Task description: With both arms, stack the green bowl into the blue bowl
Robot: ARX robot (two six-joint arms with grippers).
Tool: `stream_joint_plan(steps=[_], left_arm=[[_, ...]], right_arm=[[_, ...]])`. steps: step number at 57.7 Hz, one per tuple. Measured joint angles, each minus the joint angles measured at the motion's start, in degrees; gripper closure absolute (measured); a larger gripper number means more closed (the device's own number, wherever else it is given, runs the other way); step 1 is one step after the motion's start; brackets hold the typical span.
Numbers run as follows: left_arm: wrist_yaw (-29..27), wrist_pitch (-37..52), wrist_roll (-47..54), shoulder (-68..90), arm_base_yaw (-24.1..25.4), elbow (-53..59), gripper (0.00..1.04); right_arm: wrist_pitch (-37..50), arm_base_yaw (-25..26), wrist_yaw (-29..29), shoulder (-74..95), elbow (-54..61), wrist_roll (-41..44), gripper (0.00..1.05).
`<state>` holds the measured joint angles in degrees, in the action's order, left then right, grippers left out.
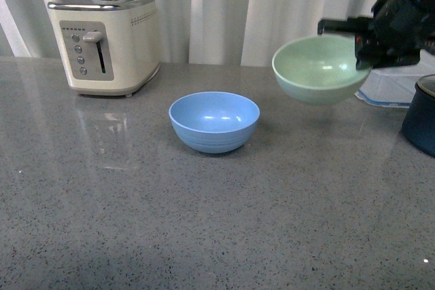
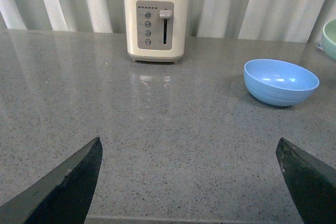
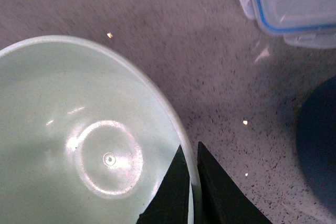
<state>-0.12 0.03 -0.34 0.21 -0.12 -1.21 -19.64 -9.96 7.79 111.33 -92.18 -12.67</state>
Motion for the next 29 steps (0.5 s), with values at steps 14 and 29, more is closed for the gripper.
stream_joint_plan(steps=[14,29], left_arm=[[0.0,0.0,0.0,0.0,0.0,0.0,0.07],[0.0,0.0,0.02,0.0,0.0,0.0,0.07]], right_arm=[[3.52,-7.02,-3.06,-3.45,-0.02,-0.22,1.03],[3.89,-13.68,-3.1,0.85,-2.38,-0.46,1.03]])
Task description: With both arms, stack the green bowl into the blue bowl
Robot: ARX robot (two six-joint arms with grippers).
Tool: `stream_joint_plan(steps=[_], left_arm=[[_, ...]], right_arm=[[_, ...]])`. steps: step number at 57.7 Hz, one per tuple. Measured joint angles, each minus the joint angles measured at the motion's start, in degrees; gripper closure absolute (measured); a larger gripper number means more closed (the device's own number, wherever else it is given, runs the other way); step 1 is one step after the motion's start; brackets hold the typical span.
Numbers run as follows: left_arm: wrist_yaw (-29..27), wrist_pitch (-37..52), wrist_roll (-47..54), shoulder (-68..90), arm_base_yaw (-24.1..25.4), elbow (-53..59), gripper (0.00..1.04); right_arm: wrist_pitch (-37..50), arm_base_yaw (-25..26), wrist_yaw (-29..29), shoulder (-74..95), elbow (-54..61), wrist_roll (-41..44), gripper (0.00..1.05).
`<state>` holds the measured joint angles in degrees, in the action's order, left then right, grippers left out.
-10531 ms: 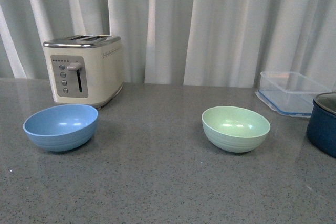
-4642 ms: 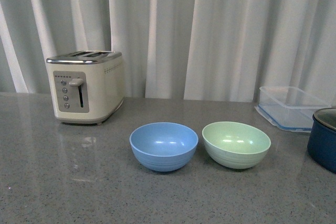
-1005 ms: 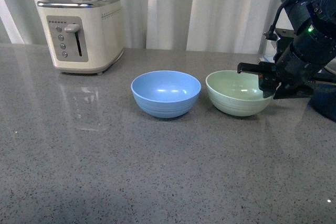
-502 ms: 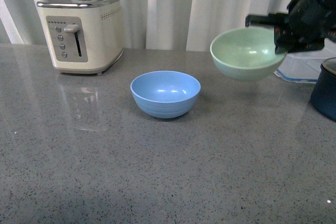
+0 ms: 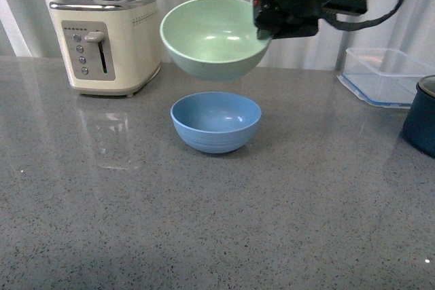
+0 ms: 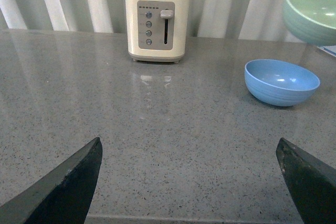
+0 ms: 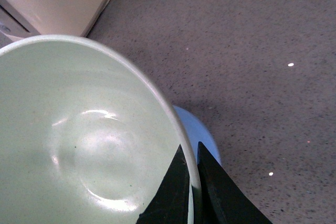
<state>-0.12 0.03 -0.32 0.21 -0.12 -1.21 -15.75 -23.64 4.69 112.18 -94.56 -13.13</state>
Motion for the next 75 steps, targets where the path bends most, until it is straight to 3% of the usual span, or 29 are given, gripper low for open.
stream_joint_plan(steps=[16,41,53,62,71,75], left_arm=[[0.0,0.0,0.0,0.0,0.0,0.0,0.07],[0.0,0.0,0.0,0.0,0.0,0.0,0.07],[0.0,0.0,0.0,-0.02,0.0,0.0,0.07],[0.0,0.0,0.0,0.0,0.0,0.0,0.07],[0.0,0.0,0.02,0.0,0.0,0.0,0.07],[-0.04,0.0,0.0,0.0,0.0,0.0,0.07]], right_arm=[[-0.48,-1.11,2.36,5.51,-1.95,0.15,1.03],[-0.39,1.22,3.98,9.35,-1.55,-0.22,1.03],[0.81,1.64,2.36,7.78,0.72,-0.48,0.75],[3.8,2.01,-1.97,2.23,5.77,-0.72,0.52],[18.21,4.04,-12.37,-10.75,17.81,-2.91,0.27],[26.21,5.22,-13.81,-17.29,24.06,-4.96,0.17]])
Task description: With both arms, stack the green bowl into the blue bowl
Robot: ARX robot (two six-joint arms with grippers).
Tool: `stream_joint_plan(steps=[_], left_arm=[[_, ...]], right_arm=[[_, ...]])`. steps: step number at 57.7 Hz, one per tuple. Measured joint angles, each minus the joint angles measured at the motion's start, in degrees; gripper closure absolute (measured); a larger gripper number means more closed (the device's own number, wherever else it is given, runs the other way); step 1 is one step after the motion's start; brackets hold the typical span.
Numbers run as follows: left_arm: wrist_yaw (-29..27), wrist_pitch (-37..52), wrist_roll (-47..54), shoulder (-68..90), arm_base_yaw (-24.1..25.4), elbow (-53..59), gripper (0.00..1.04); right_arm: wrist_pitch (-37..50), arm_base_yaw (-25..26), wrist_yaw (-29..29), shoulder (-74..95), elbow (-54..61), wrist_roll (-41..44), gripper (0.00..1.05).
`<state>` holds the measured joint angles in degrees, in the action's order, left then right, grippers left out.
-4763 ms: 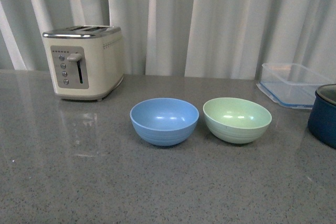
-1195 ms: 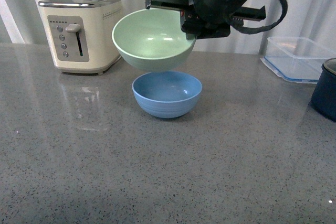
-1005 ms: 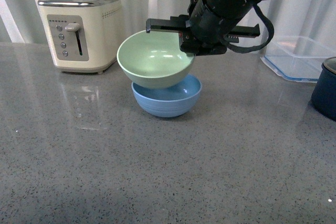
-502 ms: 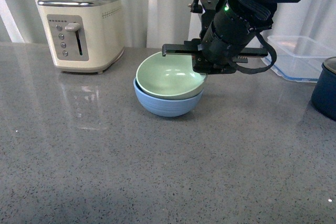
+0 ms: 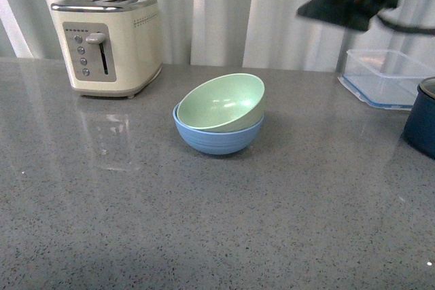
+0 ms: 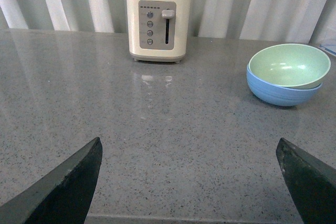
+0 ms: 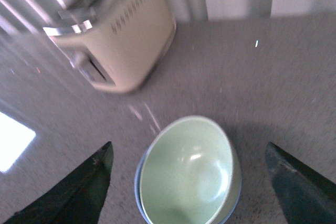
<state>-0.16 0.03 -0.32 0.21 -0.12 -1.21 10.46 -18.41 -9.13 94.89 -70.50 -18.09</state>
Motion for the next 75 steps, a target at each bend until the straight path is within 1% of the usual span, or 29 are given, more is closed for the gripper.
stream_joint_plan(steps=[2,3,7,8,9,12,14,17,19,20,22,23,25,26,28,31,44,50,51,53,54,60,75], left_arm=[[0.0,0.0,0.0,0.0,0.0,0.0,0.07],[0.02,0.0,0.0,0.0,0.0,0.0,0.07],[0.2,0.0,0.02,-0.07,0.0,0.0,0.07],[0.2,0.0,0.02,-0.07,0.0,0.0,0.07],[0.15,0.0,0.02,-0.04,0.0,0.0,0.07],[0.09,0.0,0.02,-0.04,0.0,0.0,0.07],[0.04,0.0,0.02,-0.04,0.0,0.0,0.07],[0.07,0.0,0.02,-0.04,0.0,0.0,0.07],[0.07,0.0,0.02,-0.04,0.0,0.0,0.07],[0.11,0.0,0.02,-0.04,0.0,0.0,0.07],[0.13,0.0,0.02,-0.04,0.0,0.0,0.07],[0.13,0.0,0.02,-0.04,0.0,0.0,0.07],[0.13,0.0,0.02,-0.04,0.0,0.0,0.07],[0.13,0.0,0.02,-0.04,0.0,0.0,0.07],[0.11,0.0,0.02,-0.04,0.0,0.0,0.07],[0.09,0.0,0.02,-0.04,0.0,0.0,0.07],[0.11,0.0,0.02,-0.04,0.0,0.0,0.07],[0.11,0.0,0.02,-0.04,0.0,0.0,0.07],[0.11,0.0,0.02,-0.04,0.0,0.0,0.07],[0.11,0.0,0.02,-0.04,0.0,0.0,0.07],[0.11,0.0,0.02,-0.04,0.0,0.0,0.07],[0.11,0.0,0.02,-0.04,0.0,0.0,0.07],[0.11,0.0,0.02,-0.04,0.0,0.0,0.07]], right_arm=[[2.29,0.33,0.37,-2.32,1.68,-0.5,0.12],[4.76,0.24,3.04,-3.54,2.86,0.28,0.12],[17.81,0.63,19.06,-7.85,10.25,7.48,0.25],[21.2,1.11,22.67,-9.16,13.68,9.66,0.31],[22.97,1.49,23.85,-9.97,16.04,11.1,0.34],[27.26,3.26,23.98,-12.39,24.72,14.73,0.49],[28.5,4.02,23.34,-13.7,28.48,15.69,0.56],[29.55,4.72,22.51,-14.97,31.39,16.46,0.63],[30.73,5.38,21.55,-16.92,34.62,16.92,0.7],[30.99,5.55,21.33,-17.35,35.28,17.0,0.72],[32.0,6.34,20.7,-19.21,37.68,17.29,0.79],[32.26,6.54,20.57,-19.67,38.27,17.31,0.8],[33.11,7.3,20.06,-21.53,40.57,17.46,0.88],[33.29,7.5,20.0,-21.97,41.11,17.51,0.89],[33.9,8.22,19.34,-23.67,43.34,17.55,0.96],[34.47,8.9,18.47,-25.49,45.92,17.92,1.04],[35.21,12.44,15.02,-35.21,56.98,17.92,1.04],[34.03,13.66,13.75,-39.95,60.57,17.92,1.04],[33.62,14.08,13.22,-40.96,61.24,17.92,1.04],[32.76,16.17,10.01,-42.71,62.23,17.92,1.04],[32.46,16.79,9.64,-43.43,62.62,17.94,1.04],[30.49,18.27,9.55,-47.28,64.48,17.92,1.04],[24.96,18.27,9.22,-55.63,67.19,17.92,1.04]])
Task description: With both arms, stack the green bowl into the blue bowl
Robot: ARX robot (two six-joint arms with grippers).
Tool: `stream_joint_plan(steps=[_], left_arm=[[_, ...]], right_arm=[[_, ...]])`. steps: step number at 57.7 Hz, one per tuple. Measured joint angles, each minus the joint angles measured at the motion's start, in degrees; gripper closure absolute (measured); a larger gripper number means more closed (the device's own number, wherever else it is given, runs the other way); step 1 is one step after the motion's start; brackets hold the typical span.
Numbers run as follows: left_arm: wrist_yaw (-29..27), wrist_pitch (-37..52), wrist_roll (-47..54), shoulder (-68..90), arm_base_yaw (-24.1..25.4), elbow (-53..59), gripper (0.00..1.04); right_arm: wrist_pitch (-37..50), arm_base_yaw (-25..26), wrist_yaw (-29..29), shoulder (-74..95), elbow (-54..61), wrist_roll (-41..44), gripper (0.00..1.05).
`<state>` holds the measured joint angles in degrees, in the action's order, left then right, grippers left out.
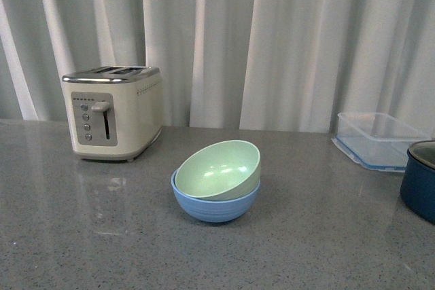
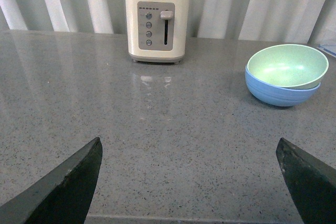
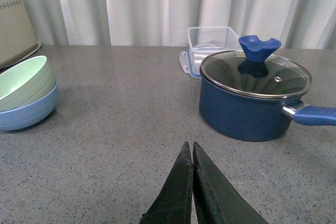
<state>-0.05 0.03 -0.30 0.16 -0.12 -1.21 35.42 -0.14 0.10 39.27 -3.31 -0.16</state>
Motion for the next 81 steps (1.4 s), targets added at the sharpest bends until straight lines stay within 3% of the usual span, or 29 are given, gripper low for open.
stream_joint_plan(steps=[8,34,72,81], left_arm=[[0.02,0.0,0.0,0.0,0.0,0.0,0.07],[0.0,0.0,0.0,0.0,0.0,0.0,0.07],[0.0,0.0,0.0,0.0,0.0,0.0,0.07],[-0.02,0.0,0.0,0.0,0.0,0.0,0.07]], right_arm=[[1.01,0.0,0.02,-2.01,2.78,0.0,1.04],[-13.75,0.0,0.0,-17.7,3.04,0.0,1.04],[-25.14,0.0,-0.02,-29.18,3.04,0.0,1.04],[-35.06,0.0,-0.13,-38.29,2.99,0.02,1.04]])
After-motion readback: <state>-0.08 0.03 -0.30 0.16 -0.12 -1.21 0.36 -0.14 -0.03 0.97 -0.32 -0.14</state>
